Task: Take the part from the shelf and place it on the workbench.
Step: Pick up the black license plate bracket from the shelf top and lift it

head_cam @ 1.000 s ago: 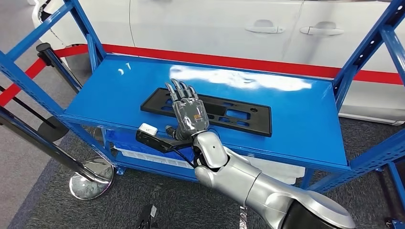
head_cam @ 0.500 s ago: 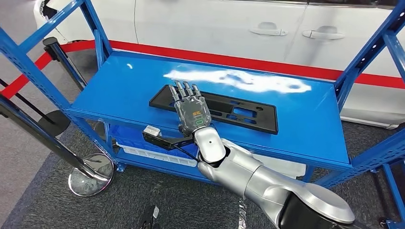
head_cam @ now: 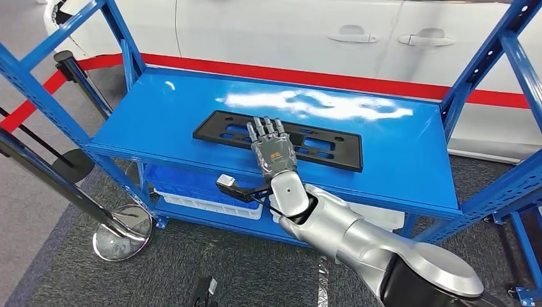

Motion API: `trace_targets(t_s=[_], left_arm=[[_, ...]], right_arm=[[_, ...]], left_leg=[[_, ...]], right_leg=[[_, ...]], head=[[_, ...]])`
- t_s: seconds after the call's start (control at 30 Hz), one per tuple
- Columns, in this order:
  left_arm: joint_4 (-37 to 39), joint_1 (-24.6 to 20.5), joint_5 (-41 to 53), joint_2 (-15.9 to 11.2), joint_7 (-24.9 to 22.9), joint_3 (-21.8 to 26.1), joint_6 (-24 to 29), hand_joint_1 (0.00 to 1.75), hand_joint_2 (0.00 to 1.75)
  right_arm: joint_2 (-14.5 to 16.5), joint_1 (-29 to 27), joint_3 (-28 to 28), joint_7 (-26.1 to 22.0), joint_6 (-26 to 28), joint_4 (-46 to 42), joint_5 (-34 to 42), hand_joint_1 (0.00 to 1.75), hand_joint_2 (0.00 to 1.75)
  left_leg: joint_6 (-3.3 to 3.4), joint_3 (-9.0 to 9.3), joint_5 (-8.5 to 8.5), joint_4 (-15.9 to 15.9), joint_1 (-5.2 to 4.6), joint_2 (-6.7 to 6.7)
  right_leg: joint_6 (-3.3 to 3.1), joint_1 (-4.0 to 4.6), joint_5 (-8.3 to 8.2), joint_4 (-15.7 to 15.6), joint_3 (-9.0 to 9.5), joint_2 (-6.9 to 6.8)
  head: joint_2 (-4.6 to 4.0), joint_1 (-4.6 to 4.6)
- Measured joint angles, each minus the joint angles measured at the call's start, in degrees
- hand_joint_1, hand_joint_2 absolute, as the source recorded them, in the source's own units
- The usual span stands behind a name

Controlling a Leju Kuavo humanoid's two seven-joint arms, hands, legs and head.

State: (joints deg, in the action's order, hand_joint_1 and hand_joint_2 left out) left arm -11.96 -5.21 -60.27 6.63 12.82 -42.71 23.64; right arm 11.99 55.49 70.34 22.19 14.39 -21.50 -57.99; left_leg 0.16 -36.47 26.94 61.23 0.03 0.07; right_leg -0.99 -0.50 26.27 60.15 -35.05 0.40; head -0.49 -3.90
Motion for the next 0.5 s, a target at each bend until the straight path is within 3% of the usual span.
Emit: trace_targets(t_s=[0.1,0.17,0.2,0.27,0.33,0.43,0.5], left_arm=[[0.0,-0.01,0.02,-0.01,-0.21,-0.1,0.0,0.0,0.0],[0.0,0.06,0.09,-0.01,-0.43,-0.2,0.01,0.0,0.0],[0.0,0.07,0.11,-0.01,-0.52,-0.24,0.01,0.0,0.0],[0.0,0.05,0.11,-0.02,-0.72,-0.27,0.01,0.0,0.0],[0.0,0.01,0.07,-0.03,-0.81,-0.28,0.01,0.0,0.0],[0.02,0.1,-0.21,-0.12,-0.81,-0.28,0.11,0.0,0.0],[0.04,0.14,-0.34,-0.17,-0.81,-0.28,0.16,0.0,0.0]], right_arm=[[-0.54,0.31,0.13,0.74,-3.42,0.33,-0.11,0.0,1.75],[-0.97,0.1,0.14,0.74,-4.64,0.57,0.1,0.0,1.75],[-1.14,0.02,0.15,0.74,-4.9,0.66,0.15,0.0,1.75],[-1.36,0.07,0.15,0.79,-5.5,0.76,0.18,0.0,1.75],[-1.52,0.23,0.15,1.1,-6.72,0.85,0.18,0.0,1.75],[-2.01,0.19,0.15,1.97,-8.69,1.13,0.21,0.0,1.75],[-2.65,0.22,0.16,2.45,-9.42,1.3,0.22,0.0,1.75]], left_leg=[[-0.82,-3.68,4.98,9.16,0.26,-0.03],[-1.05,-5.08,5.89,13.05,0.36,-0.02],[-1.03,-4.4,4.86,12.08,0.38,-0.02],[-0.72,-0.79,1.51,5.35,0.39,-0.03],[-0.22,2.18,-0.15,-0.51,0.12,-0.09],[0.65,2.56,-0.26,-2.21,-0.18,-0.2],[1.37,2.63,-0.83,-2.89,0.02,-0.11]], right_leg=[[-0.55,-0.07,-0.38,-0.28,-0.06,-0.1],[-0.57,-0.01,-0.42,-0.2,-0.16,-0.13],[-0.57,-0.01,-0.43,-0.13,-0.19,-0.1],[-0.53,-0.02,-0.44,-0.01,-0.19,0.02],[-0.16,0.09,-0.65,0.04,-0.46,0.13],[0.8,0.08,-1.14,-0.18,-1.0,0.12],[1.35,0.01,-0.25,0.85,-1.61,0.07]], head=[[0.01,-0.27],[0.01,-0.26],[0.01,-0.26],[0.01,-0.26],[0.01,-0.24],[0.01,-0.2],[0.0,-0.16]])
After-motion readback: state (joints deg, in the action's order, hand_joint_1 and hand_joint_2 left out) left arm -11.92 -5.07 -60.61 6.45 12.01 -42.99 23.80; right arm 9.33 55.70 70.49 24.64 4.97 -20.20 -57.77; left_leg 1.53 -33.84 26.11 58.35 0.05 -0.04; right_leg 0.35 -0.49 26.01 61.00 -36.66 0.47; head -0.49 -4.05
